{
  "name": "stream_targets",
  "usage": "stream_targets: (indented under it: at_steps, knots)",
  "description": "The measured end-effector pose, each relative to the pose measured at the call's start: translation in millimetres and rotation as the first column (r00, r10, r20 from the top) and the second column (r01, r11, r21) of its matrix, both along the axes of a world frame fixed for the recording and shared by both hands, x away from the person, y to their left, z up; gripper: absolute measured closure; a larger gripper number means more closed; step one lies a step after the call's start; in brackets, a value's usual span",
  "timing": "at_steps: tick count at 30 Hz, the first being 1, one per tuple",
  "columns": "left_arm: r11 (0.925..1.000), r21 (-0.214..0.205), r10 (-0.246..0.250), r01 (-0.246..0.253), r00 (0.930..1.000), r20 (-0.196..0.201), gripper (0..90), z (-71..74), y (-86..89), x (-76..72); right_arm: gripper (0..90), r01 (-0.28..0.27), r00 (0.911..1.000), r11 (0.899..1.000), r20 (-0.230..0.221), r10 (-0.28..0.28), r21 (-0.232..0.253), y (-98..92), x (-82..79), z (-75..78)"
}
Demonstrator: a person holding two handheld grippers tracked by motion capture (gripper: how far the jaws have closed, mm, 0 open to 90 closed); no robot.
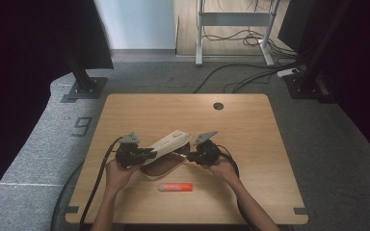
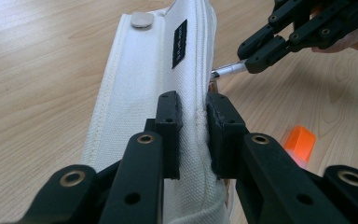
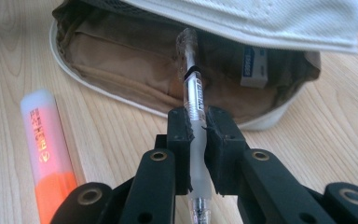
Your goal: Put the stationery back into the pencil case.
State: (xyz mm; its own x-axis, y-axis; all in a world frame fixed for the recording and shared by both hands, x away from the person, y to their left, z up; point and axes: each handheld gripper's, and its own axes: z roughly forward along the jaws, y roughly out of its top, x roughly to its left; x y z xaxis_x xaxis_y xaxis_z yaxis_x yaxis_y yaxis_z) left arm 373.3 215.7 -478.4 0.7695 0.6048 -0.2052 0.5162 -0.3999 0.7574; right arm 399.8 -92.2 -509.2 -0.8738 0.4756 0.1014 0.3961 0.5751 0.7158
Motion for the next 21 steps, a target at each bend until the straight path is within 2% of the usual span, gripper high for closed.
stream_targets:
  at_steps: [21]
  knots:
    - [1.0000,0.003,-0.006,0.006,1.0000,-0.001,75.8,-0.1,-2.2,-0.3,78.3,-0.034,0.9992,0.999,0.020,0.034,-0.036,39.8,16.7,-8.5]
